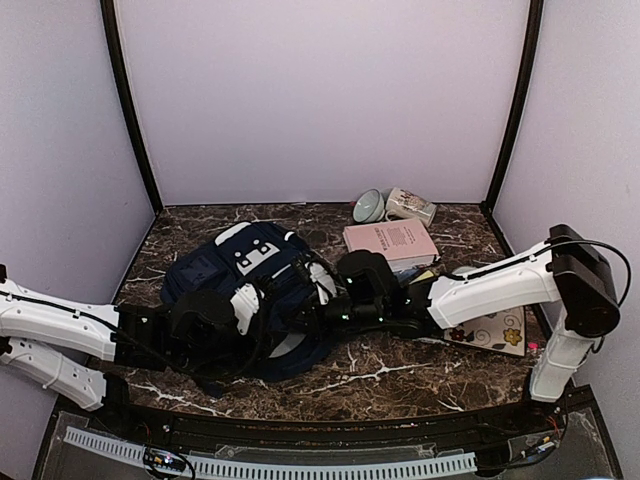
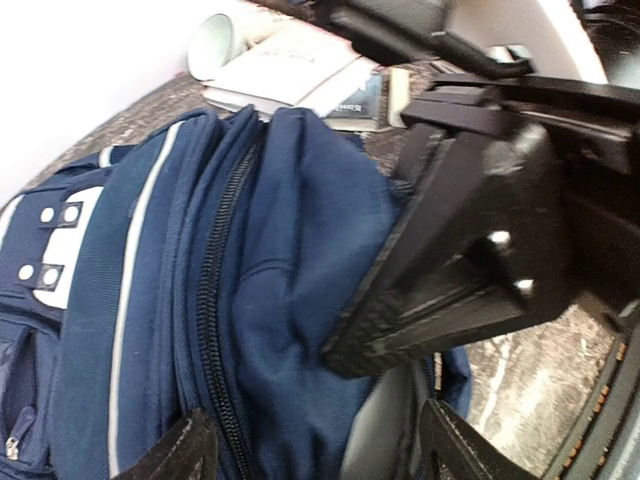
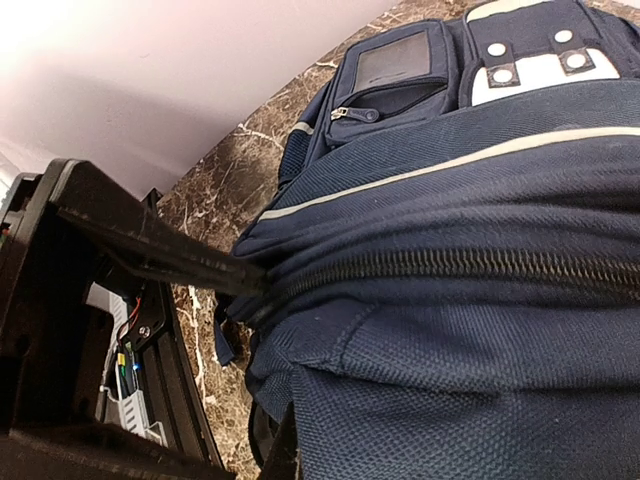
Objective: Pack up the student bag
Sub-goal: Pass from the right arm to the left, then pick up the book.
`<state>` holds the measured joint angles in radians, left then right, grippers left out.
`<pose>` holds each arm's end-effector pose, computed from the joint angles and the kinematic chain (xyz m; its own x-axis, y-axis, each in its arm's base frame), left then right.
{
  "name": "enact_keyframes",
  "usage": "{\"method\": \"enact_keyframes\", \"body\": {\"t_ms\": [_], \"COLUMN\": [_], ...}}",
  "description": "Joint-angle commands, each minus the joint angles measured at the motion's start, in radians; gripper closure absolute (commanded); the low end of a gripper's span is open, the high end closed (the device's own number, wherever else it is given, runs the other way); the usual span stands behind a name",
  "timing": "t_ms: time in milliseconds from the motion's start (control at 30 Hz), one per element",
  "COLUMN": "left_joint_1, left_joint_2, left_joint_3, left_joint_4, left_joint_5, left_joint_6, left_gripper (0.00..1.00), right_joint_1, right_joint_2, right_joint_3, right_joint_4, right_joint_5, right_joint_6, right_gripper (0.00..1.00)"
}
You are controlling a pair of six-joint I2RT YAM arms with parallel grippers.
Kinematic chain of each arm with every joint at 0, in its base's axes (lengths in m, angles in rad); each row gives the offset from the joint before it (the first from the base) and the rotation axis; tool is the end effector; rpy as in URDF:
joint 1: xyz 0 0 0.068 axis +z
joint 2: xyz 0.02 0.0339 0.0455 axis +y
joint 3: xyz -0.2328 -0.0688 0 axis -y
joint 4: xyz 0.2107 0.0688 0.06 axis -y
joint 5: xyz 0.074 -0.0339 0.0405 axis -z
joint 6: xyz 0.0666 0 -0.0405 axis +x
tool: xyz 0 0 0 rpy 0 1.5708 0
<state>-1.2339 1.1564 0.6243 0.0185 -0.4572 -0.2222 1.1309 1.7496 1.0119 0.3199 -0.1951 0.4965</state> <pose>0.1120 -0.2307 0.2057 -0.3170 0.3070 -0.8974 0.6663 0.7455 0.0196 0.1523 0.3539 0.1887 -0.6107 -0.2002 -0.7662 -0.7645 0.4012 0.5045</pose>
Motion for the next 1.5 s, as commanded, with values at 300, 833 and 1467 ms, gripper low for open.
{"method": "enact_keyframes", "body": {"t_ms": [300, 833, 1467], "left_joint_1": [0.002, 0.015, 0.065], "left_joint_2": [-0.03, -0.03, -0.072], "left_joint_3": [0.002, 0.011, 0.048], "left_joint_4": [-0.077, -0.111, -0.123], "left_joint_5": [-0.209, -0.366, -0.335], "left_joint_6": [-0.018, -0.084, -0.144], "left_gripper": [0.51, 1.0, 1.0], "right_joint_1": [0.022, 0.026, -0.034], "right_joint_2": [-0.149, -0.221, -0.462], "right_joint_3": [-0.078, -0.163, -0.267], "right_joint_4": [0.048, 0.065, -0.231], "right_joint_5": [0.041, 0.093, 0.645], "right_joint_6": [-0.032, -0.04, -0.061], "right_gripper": [1.0, 1.0, 0.08]}}
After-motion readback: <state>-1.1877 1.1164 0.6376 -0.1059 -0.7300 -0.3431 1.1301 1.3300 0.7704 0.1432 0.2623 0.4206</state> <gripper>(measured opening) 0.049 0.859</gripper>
